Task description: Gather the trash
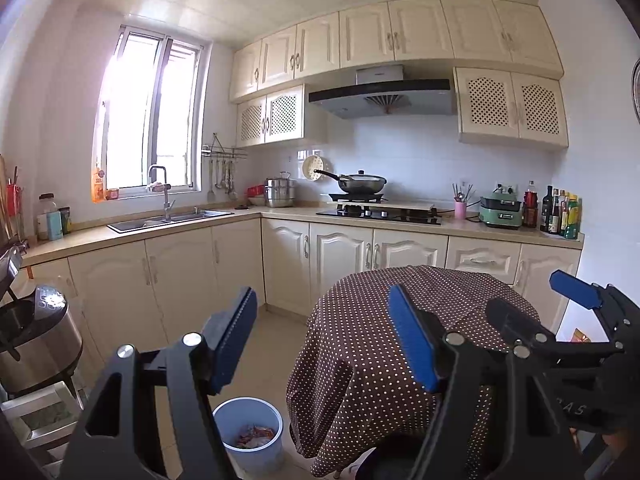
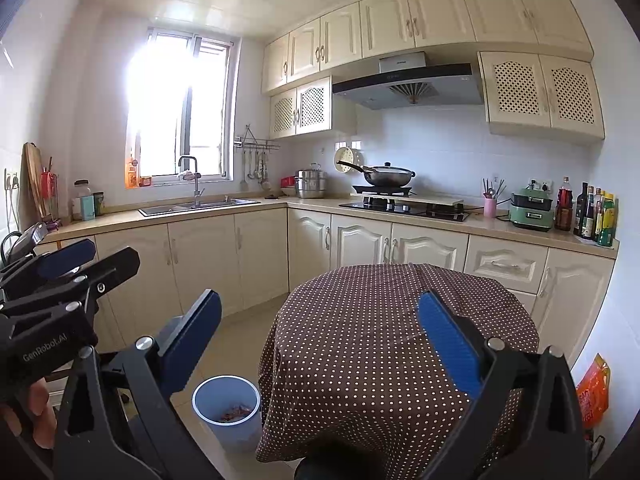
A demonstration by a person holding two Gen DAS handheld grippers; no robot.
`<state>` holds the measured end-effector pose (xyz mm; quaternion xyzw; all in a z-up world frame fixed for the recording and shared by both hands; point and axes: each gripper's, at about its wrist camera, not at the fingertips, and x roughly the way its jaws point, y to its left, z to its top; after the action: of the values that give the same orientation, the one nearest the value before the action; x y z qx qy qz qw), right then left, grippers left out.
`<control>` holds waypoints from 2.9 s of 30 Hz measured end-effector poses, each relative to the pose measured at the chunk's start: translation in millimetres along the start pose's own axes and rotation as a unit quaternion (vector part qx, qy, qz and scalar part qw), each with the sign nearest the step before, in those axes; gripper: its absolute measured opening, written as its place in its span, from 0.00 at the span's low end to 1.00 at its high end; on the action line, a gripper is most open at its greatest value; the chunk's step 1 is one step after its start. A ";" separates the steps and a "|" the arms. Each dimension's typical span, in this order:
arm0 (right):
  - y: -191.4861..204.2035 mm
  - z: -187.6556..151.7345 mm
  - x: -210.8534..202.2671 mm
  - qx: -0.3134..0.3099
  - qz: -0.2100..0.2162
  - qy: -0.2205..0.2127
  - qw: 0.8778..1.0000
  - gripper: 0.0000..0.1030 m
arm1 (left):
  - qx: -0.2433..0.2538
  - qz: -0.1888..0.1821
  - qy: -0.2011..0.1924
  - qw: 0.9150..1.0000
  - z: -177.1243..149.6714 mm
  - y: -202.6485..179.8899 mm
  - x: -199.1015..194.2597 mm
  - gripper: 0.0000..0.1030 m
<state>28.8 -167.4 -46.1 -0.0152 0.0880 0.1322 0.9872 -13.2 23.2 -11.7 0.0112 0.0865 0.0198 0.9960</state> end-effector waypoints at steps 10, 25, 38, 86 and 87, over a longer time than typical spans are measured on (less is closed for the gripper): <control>-2.3 0.1 -0.6 0.001 0.000 0.000 1.000 0.93 | 0.001 -0.003 -0.001 1.000 -3.9 -3.9 0.0 0.65; -4.6 -0.8 -2.9 0.002 -0.003 0.001 1.000 0.93 | 0.003 -0.009 0.002 1.000 -8.0 -8.1 2.2 0.65; -3.3 -1.9 -4.6 0.004 -0.007 0.002 1.000 0.93 | 0.005 -0.011 0.003 1.000 -7.6 -9.2 6.3 0.65; -4.2 0.1 -3.8 0.005 -0.005 0.005 1.000 0.93 | 0.006 -0.016 0.003 1.000 -8.3 -13.8 7.4 0.66; -4.5 0.1 -3.6 0.005 -0.005 0.005 1.000 0.93 | 0.006 -0.016 0.003 1.000 -8.2 -14.7 7.5 0.66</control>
<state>26.6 -172.6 -45.3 -0.0116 0.0933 0.1264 0.9875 -6.7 9.0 -21.5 0.0161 0.0902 0.0031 0.9958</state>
